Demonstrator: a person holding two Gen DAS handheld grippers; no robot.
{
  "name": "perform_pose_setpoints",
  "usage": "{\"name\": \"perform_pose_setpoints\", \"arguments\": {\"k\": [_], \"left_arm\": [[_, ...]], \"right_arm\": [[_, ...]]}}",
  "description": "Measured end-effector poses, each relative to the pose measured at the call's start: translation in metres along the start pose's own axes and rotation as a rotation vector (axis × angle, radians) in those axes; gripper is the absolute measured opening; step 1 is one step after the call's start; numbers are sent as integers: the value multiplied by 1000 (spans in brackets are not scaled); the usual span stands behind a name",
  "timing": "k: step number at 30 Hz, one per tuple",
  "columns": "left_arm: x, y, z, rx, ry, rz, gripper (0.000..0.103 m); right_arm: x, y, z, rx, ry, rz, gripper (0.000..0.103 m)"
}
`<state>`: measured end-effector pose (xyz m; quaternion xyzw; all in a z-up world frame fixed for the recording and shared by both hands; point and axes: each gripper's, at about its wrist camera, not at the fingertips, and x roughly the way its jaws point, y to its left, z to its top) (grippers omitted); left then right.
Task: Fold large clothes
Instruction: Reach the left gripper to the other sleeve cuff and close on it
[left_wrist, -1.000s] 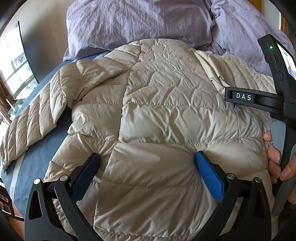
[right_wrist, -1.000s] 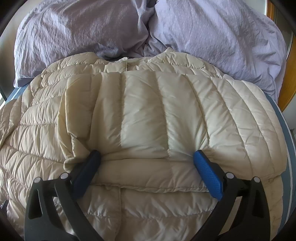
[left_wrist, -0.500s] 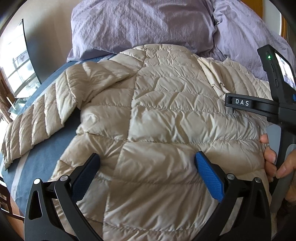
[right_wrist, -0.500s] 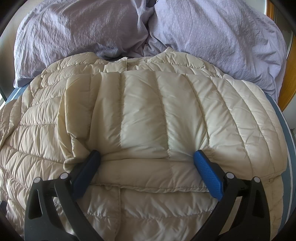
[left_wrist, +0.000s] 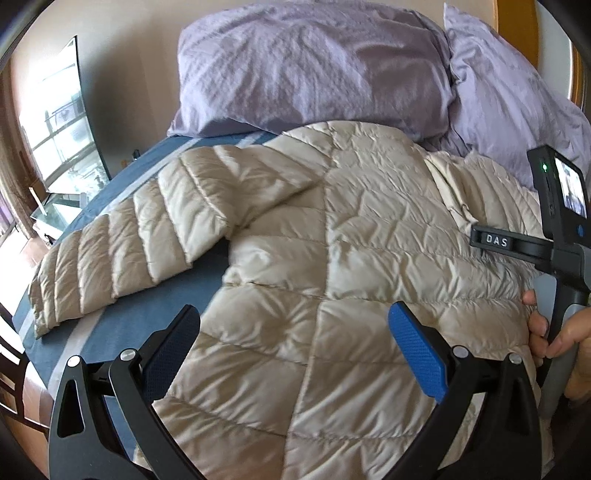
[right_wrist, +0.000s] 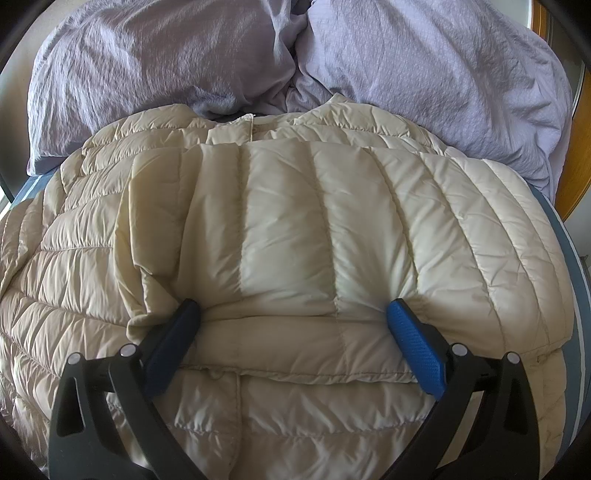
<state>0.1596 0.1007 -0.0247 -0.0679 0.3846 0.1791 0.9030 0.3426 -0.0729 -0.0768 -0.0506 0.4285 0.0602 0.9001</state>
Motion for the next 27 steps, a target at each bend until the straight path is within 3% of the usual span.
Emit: {"name": "perform_pose_setpoints", "arguments": {"k": [10, 17, 22, 27], "left_arm": [[-2, 47, 2, -69, 4, 50, 102], [-2, 128, 2, -197, -7, 88, 102], [3, 191, 4, -250, 12, 230, 102], [15, 243, -1, -323, 62, 316, 102]], "right_arm": [[0, 0, 0, 1, 0, 0, 101], [0, -1, 0, 1, 2, 1, 101], [0, -1, 0, 2, 2, 2, 101], [0, 0, 0, 2, 2, 2, 101]]}}
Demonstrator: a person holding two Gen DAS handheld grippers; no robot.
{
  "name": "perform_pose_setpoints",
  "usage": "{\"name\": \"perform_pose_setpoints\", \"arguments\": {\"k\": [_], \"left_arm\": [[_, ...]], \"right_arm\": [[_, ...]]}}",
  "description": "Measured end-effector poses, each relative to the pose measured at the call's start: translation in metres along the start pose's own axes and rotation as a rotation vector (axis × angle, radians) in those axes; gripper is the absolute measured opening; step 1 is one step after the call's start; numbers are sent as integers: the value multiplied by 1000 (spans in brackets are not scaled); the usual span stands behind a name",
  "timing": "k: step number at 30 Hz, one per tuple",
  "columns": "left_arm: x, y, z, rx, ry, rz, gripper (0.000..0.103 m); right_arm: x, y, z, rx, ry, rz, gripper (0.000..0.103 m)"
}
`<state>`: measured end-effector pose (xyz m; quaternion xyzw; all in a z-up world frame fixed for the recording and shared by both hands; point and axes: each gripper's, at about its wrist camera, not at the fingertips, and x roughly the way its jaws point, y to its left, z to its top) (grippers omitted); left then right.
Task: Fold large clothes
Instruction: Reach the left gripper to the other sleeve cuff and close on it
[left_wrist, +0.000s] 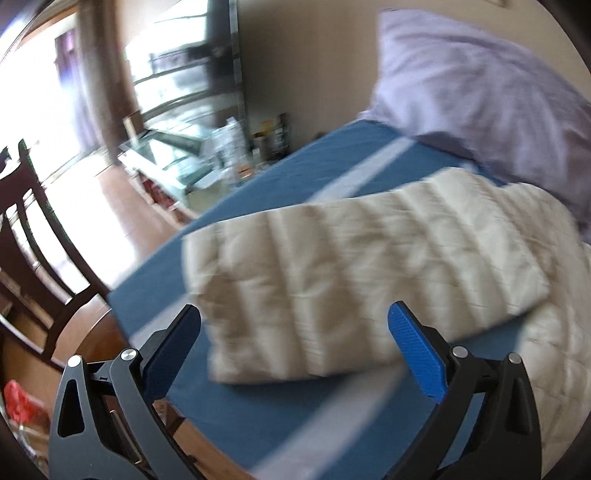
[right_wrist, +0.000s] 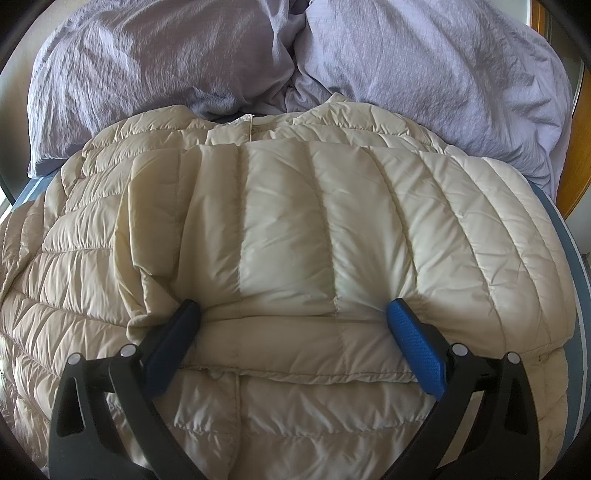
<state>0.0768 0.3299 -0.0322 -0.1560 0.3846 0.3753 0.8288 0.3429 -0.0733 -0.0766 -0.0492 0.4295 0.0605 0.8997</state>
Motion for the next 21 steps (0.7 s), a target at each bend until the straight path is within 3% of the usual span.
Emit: {"name": "perform_pose_setpoints", "arguments": {"k": [3, 7, 16, 21], "left_arm": [[13, 20, 2, -34, 33, 23, 94], [24, 39, 2, -89, 75, -5, 84], [23, 33, 0, -79, 70, -49, 56], [23, 28, 1, -78, 70, -65, 28]], "right_arm": [[0, 0, 0, 0, 0, 0, 101], [0, 0, 0, 1, 0, 0, 101], [-1, -1, 0, 3, 0, 2, 101], [-1, 0, 0, 5, 0, 3, 101]]}}
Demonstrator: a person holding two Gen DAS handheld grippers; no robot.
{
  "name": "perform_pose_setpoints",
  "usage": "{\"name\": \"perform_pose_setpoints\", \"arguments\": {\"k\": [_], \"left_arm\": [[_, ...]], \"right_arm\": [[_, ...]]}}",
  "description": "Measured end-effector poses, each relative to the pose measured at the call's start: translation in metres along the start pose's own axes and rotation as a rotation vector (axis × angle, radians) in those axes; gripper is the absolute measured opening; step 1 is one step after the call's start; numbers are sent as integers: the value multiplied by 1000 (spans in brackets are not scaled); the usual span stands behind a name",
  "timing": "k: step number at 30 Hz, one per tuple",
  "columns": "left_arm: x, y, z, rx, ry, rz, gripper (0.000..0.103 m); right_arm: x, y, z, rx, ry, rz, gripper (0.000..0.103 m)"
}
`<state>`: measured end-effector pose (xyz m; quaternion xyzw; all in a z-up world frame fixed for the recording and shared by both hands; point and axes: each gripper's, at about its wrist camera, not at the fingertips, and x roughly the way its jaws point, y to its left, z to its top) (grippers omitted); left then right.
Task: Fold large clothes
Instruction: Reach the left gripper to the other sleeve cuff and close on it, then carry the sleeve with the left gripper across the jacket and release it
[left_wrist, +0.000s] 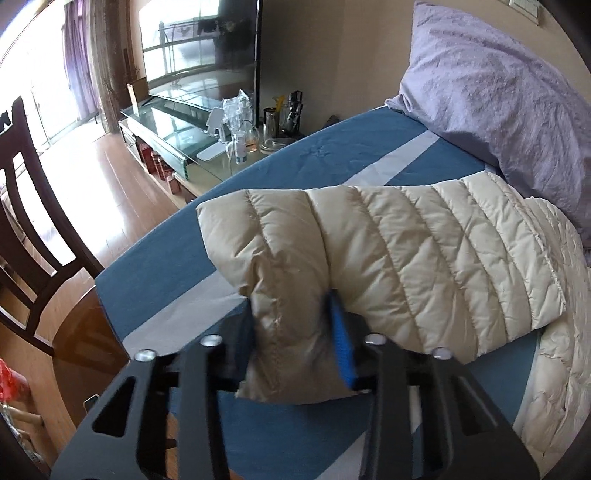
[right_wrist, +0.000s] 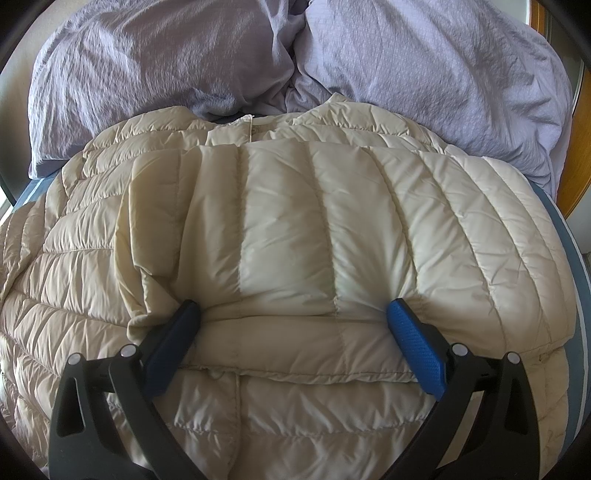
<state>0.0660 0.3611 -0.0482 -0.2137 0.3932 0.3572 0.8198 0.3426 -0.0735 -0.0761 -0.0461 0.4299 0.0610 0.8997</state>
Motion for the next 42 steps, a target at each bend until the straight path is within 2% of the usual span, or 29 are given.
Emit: {"name": "perform_pose_setpoints", "arguments": {"k": [3, 6, 11, 15, 20, 24, 35, 42], "left_arm": [[0, -2, 0, 1, 9, -26, 14], [-1, -5, 2, 4, 17, -31, 8], [-13, -10, 17, -31, 9, -52, 7], [-36, -31, 35, -20, -27, -124, 7], [-68, -87, 55, 73, -95, -203, 7], [-84, -142, 60, 162, -117, -273, 7], [-113, -293, 16, 441, -132, -441, 7], [-113, -351, -16, 541, -99, -502, 7]], "right_arm": [[0, 0, 0, 2, 0, 1, 101], [0, 1, 0, 5, 0, 1, 101], [0, 1, 0, 5, 0, 1, 101], [0, 0, 0, 5, 0, 1, 101], [0, 0, 0, 6, 1, 4, 101], [1, 0, 0, 9, 1, 8, 101], [1, -4, 0, 29, 0, 28, 101], [1, -5, -2, 41, 2, 48, 101]]}}
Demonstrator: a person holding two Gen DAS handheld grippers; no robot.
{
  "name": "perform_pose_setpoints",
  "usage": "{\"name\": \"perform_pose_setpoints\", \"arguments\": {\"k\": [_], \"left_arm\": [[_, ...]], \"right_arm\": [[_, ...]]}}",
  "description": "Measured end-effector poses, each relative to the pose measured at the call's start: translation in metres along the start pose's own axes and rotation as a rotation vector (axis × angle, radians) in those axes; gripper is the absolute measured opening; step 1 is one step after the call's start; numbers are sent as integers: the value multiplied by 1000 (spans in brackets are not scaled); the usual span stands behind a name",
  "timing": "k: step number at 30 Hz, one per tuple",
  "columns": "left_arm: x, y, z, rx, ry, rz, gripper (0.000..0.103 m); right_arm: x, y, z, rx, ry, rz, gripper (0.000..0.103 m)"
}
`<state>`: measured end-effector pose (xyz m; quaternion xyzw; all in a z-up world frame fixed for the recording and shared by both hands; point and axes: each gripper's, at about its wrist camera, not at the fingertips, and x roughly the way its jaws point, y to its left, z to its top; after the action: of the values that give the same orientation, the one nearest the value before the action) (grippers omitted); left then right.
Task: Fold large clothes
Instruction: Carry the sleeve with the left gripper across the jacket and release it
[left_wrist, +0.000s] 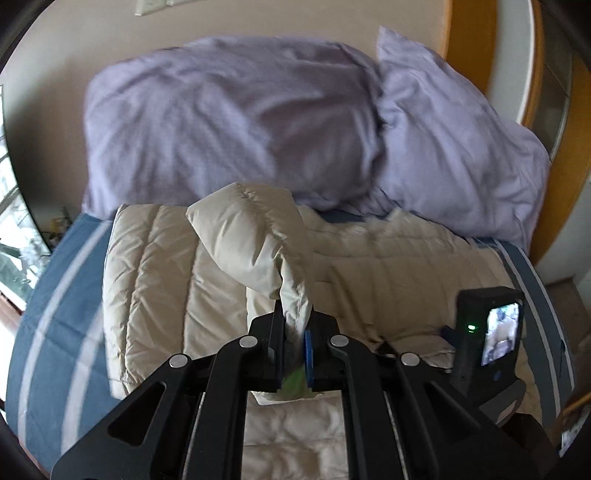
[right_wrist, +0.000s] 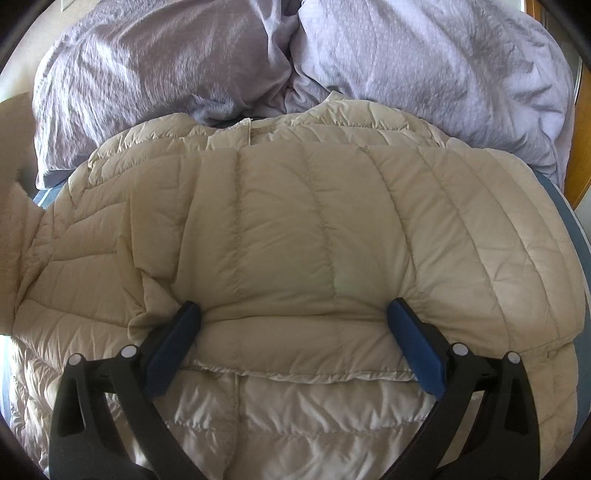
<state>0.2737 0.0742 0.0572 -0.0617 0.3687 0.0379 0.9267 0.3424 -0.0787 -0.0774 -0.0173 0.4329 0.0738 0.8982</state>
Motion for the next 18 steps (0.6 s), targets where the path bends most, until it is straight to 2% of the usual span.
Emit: {"name": "perform_pose_setpoints", "arguments": {"k": [5, 11, 18], "left_arm": [[15, -31, -5, 41, 35, -44, 7], [31, -57, -7, 76, 64, -83, 7], [44, -81, -6, 103, 83, -119, 7]], "right_arm": [[-2, 0, 1, -9, 17, 6, 101], [-19, -10, 4, -1, 15, 59, 101], [-40, -36, 2, -22, -27, 19, 101]]}}
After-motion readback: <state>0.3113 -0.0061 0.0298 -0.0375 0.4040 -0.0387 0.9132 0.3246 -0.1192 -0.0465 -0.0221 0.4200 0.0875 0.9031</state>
